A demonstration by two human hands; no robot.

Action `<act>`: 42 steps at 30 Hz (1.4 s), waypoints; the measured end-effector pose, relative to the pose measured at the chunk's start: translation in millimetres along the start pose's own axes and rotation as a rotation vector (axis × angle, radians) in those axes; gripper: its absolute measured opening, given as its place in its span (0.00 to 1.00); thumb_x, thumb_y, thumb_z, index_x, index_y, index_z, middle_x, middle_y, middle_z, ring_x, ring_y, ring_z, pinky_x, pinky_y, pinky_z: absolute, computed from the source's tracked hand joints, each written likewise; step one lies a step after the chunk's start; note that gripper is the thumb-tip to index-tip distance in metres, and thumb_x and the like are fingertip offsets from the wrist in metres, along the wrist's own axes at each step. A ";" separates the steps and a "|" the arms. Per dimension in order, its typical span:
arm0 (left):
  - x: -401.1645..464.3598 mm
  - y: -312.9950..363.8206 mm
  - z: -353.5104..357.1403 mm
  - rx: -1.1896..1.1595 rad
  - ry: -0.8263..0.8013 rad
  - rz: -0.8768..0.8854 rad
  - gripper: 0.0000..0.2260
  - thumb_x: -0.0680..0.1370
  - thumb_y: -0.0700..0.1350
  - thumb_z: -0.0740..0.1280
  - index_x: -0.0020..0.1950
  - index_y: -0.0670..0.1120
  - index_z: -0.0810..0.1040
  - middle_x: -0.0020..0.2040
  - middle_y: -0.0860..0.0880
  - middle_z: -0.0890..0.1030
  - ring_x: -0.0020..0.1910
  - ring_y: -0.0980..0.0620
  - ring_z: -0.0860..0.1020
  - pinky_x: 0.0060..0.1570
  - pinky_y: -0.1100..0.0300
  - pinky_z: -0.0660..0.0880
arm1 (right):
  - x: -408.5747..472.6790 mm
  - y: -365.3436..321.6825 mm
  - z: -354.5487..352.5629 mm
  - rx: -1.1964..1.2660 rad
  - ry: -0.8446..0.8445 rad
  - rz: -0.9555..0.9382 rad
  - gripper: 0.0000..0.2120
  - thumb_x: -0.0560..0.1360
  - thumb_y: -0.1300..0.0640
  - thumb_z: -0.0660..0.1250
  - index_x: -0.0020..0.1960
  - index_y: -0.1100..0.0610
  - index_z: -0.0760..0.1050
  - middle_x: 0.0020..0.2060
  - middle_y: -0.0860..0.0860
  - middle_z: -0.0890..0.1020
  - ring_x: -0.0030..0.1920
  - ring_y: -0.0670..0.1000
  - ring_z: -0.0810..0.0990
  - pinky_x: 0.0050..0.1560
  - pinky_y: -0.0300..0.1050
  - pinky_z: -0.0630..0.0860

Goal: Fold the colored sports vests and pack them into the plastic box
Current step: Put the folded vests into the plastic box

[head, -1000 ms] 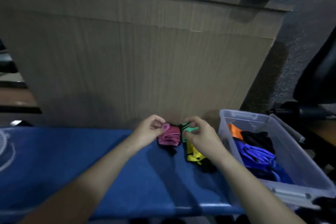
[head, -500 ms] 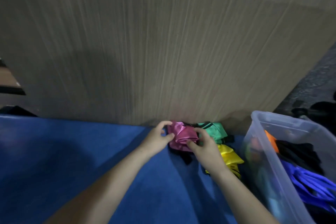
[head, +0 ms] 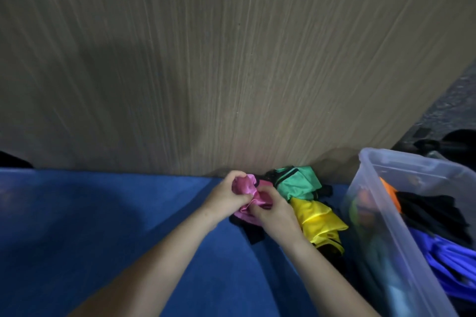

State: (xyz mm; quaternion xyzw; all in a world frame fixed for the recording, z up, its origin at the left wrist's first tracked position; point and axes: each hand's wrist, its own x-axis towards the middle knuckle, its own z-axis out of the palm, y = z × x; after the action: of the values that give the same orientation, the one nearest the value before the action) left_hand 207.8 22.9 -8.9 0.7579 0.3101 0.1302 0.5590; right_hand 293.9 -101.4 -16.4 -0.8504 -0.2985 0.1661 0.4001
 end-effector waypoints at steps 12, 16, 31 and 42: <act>-69.2 51.4 -26.4 -0.228 0.081 0.159 0.19 0.75 0.36 0.73 0.62 0.52 0.75 0.46 0.53 0.79 0.39 0.62 0.79 0.39 0.68 0.76 | -48.3 -44.5 -25.5 0.142 0.107 -0.209 0.20 0.62 0.47 0.70 0.55 0.43 0.75 0.44 0.46 0.84 0.45 0.47 0.83 0.51 0.53 0.80; -97.8 87.3 -32.5 -0.294 0.077 0.217 0.18 0.76 0.36 0.72 0.61 0.53 0.75 0.48 0.49 0.80 0.41 0.59 0.81 0.38 0.67 0.76 | -71.1 -69.6 -52.5 0.186 0.122 -0.295 0.21 0.62 0.46 0.69 0.56 0.42 0.74 0.47 0.51 0.82 0.47 0.50 0.82 0.51 0.55 0.80; -147.3 216.8 81.5 -0.351 -0.129 0.352 0.21 0.77 0.35 0.70 0.67 0.50 0.73 0.51 0.43 0.80 0.42 0.51 0.81 0.37 0.67 0.77 | -143.4 -51.0 -243.3 0.137 0.306 -0.312 0.17 0.70 0.59 0.74 0.56 0.47 0.77 0.45 0.45 0.85 0.46 0.44 0.83 0.51 0.44 0.79; -108.7 239.9 149.5 -0.204 -0.181 0.341 0.23 0.77 0.37 0.71 0.69 0.54 0.73 0.45 0.49 0.79 0.34 0.62 0.81 0.35 0.71 0.73 | -119.1 4.9 -300.7 0.120 0.326 -0.238 0.17 0.71 0.60 0.74 0.56 0.46 0.77 0.42 0.45 0.85 0.40 0.40 0.82 0.44 0.37 0.78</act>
State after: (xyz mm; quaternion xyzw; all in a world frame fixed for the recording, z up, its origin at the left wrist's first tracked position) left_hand 282.9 -202.4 179.0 0.7476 0.1112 0.1849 0.6281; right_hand 361.2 -355.0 172.8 -0.7994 -0.3179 -0.0046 0.5098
